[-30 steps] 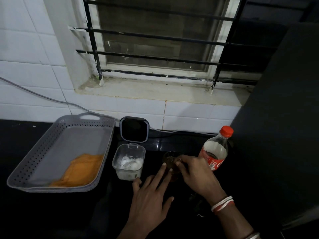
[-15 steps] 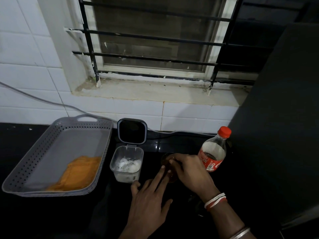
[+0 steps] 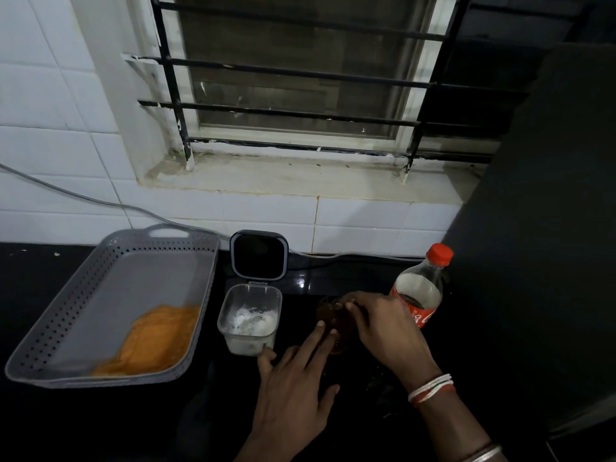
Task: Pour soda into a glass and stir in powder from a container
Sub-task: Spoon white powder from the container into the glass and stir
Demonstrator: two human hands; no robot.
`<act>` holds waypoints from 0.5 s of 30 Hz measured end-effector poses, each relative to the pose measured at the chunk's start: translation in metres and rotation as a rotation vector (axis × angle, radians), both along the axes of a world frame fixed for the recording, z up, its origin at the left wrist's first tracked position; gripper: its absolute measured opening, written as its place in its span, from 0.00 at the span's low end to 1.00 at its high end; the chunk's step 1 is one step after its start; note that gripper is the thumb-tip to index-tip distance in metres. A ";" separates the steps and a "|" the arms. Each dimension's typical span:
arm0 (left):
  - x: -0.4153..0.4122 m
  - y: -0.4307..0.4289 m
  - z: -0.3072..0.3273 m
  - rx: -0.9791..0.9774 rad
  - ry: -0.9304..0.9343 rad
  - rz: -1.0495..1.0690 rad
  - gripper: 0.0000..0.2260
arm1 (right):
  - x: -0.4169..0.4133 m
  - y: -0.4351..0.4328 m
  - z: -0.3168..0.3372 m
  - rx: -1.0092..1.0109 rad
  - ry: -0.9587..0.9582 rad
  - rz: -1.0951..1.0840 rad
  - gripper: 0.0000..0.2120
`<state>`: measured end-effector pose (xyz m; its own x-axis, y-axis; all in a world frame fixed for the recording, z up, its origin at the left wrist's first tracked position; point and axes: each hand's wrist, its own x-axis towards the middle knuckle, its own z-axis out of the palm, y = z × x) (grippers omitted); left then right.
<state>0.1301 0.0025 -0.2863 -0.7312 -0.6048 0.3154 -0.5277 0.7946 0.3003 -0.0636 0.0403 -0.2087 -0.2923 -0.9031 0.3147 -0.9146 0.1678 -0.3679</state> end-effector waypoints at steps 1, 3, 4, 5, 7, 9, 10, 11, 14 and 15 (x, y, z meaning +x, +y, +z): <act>0.000 -0.001 0.001 0.001 0.002 -0.004 0.37 | -0.001 0.001 -0.001 0.027 0.019 -0.008 0.09; 0.000 -0.003 0.001 0.007 0.011 -0.012 0.36 | 0.003 0.003 -0.003 0.065 -0.031 0.011 0.08; 0.000 -0.003 0.001 0.010 0.014 -0.017 0.35 | 0.007 0.003 -0.004 0.069 -0.066 0.026 0.08; 0.000 -0.004 0.002 0.012 0.015 -0.020 0.35 | 0.011 0.002 -0.004 0.062 -0.098 0.039 0.08; 0.001 -0.004 0.002 0.015 0.010 -0.027 0.35 | 0.016 0.001 -0.002 0.025 -0.133 0.041 0.09; 0.002 -0.005 0.002 0.021 0.003 -0.038 0.37 | 0.014 0.001 0.001 -0.005 -0.073 0.002 0.10; 0.002 -0.006 0.002 0.020 0.001 -0.042 0.37 | 0.012 0.002 0.001 0.003 -0.018 -0.026 0.10; 0.002 -0.007 0.002 0.017 0.001 -0.046 0.37 | 0.009 0.004 0.001 0.025 0.020 -0.046 0.09; 0.002 -0.008 0.002 0.012 0.000 -0.052 0.36 | 0.011 0.007 -0.002 0.098 -0.061 -0.064 0.08; 0.002 -0.009 0.002 0.013 0.000 -0.052 0.36 | 0.013 0.007 -0.004 0.096 -0.105 -0.057 0.08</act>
